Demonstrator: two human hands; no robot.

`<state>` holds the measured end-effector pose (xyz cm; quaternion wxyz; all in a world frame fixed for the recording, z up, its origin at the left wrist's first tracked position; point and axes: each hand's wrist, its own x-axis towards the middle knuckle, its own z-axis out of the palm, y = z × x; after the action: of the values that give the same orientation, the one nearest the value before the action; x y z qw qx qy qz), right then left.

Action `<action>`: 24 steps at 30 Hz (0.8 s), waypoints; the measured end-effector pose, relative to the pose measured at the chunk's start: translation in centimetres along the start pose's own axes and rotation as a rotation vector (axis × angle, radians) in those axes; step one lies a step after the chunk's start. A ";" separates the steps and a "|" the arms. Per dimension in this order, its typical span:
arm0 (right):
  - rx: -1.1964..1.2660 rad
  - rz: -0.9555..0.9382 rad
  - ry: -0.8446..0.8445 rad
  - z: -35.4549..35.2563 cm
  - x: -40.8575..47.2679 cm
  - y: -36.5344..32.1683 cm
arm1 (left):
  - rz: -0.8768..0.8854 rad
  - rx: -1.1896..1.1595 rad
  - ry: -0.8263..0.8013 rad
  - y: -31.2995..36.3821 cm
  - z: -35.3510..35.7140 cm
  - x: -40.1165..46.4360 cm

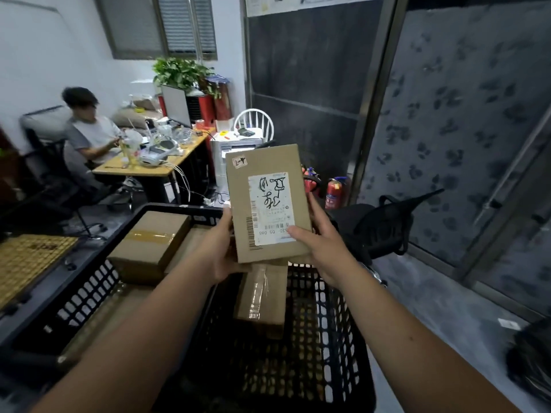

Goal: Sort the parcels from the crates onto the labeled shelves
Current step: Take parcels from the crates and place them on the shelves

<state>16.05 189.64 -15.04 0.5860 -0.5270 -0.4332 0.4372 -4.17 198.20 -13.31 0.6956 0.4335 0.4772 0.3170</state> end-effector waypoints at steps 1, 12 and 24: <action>-0.012 -0.003 -0.016 -0.5 -0.1 -0.4 | 0.019 0.045 0.033 -0.2 0.0 -0.3; -0.275 -0.206 -0.293 -1.7 -1.6 -2.1 | 0.630 0.654 0.663 -0.2 -1.1 -5.1; -0.317 -0.314 -0.655 7.4 -1.7 -1.3 | 0.459 0.907 1.069 -0.1 -8.5 -16.7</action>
<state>8.52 189.72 -13.28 0.3880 -0.3707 -0.7347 0.4151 -17.89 186.44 -8.40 0.0366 0.5538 0.7326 0.3941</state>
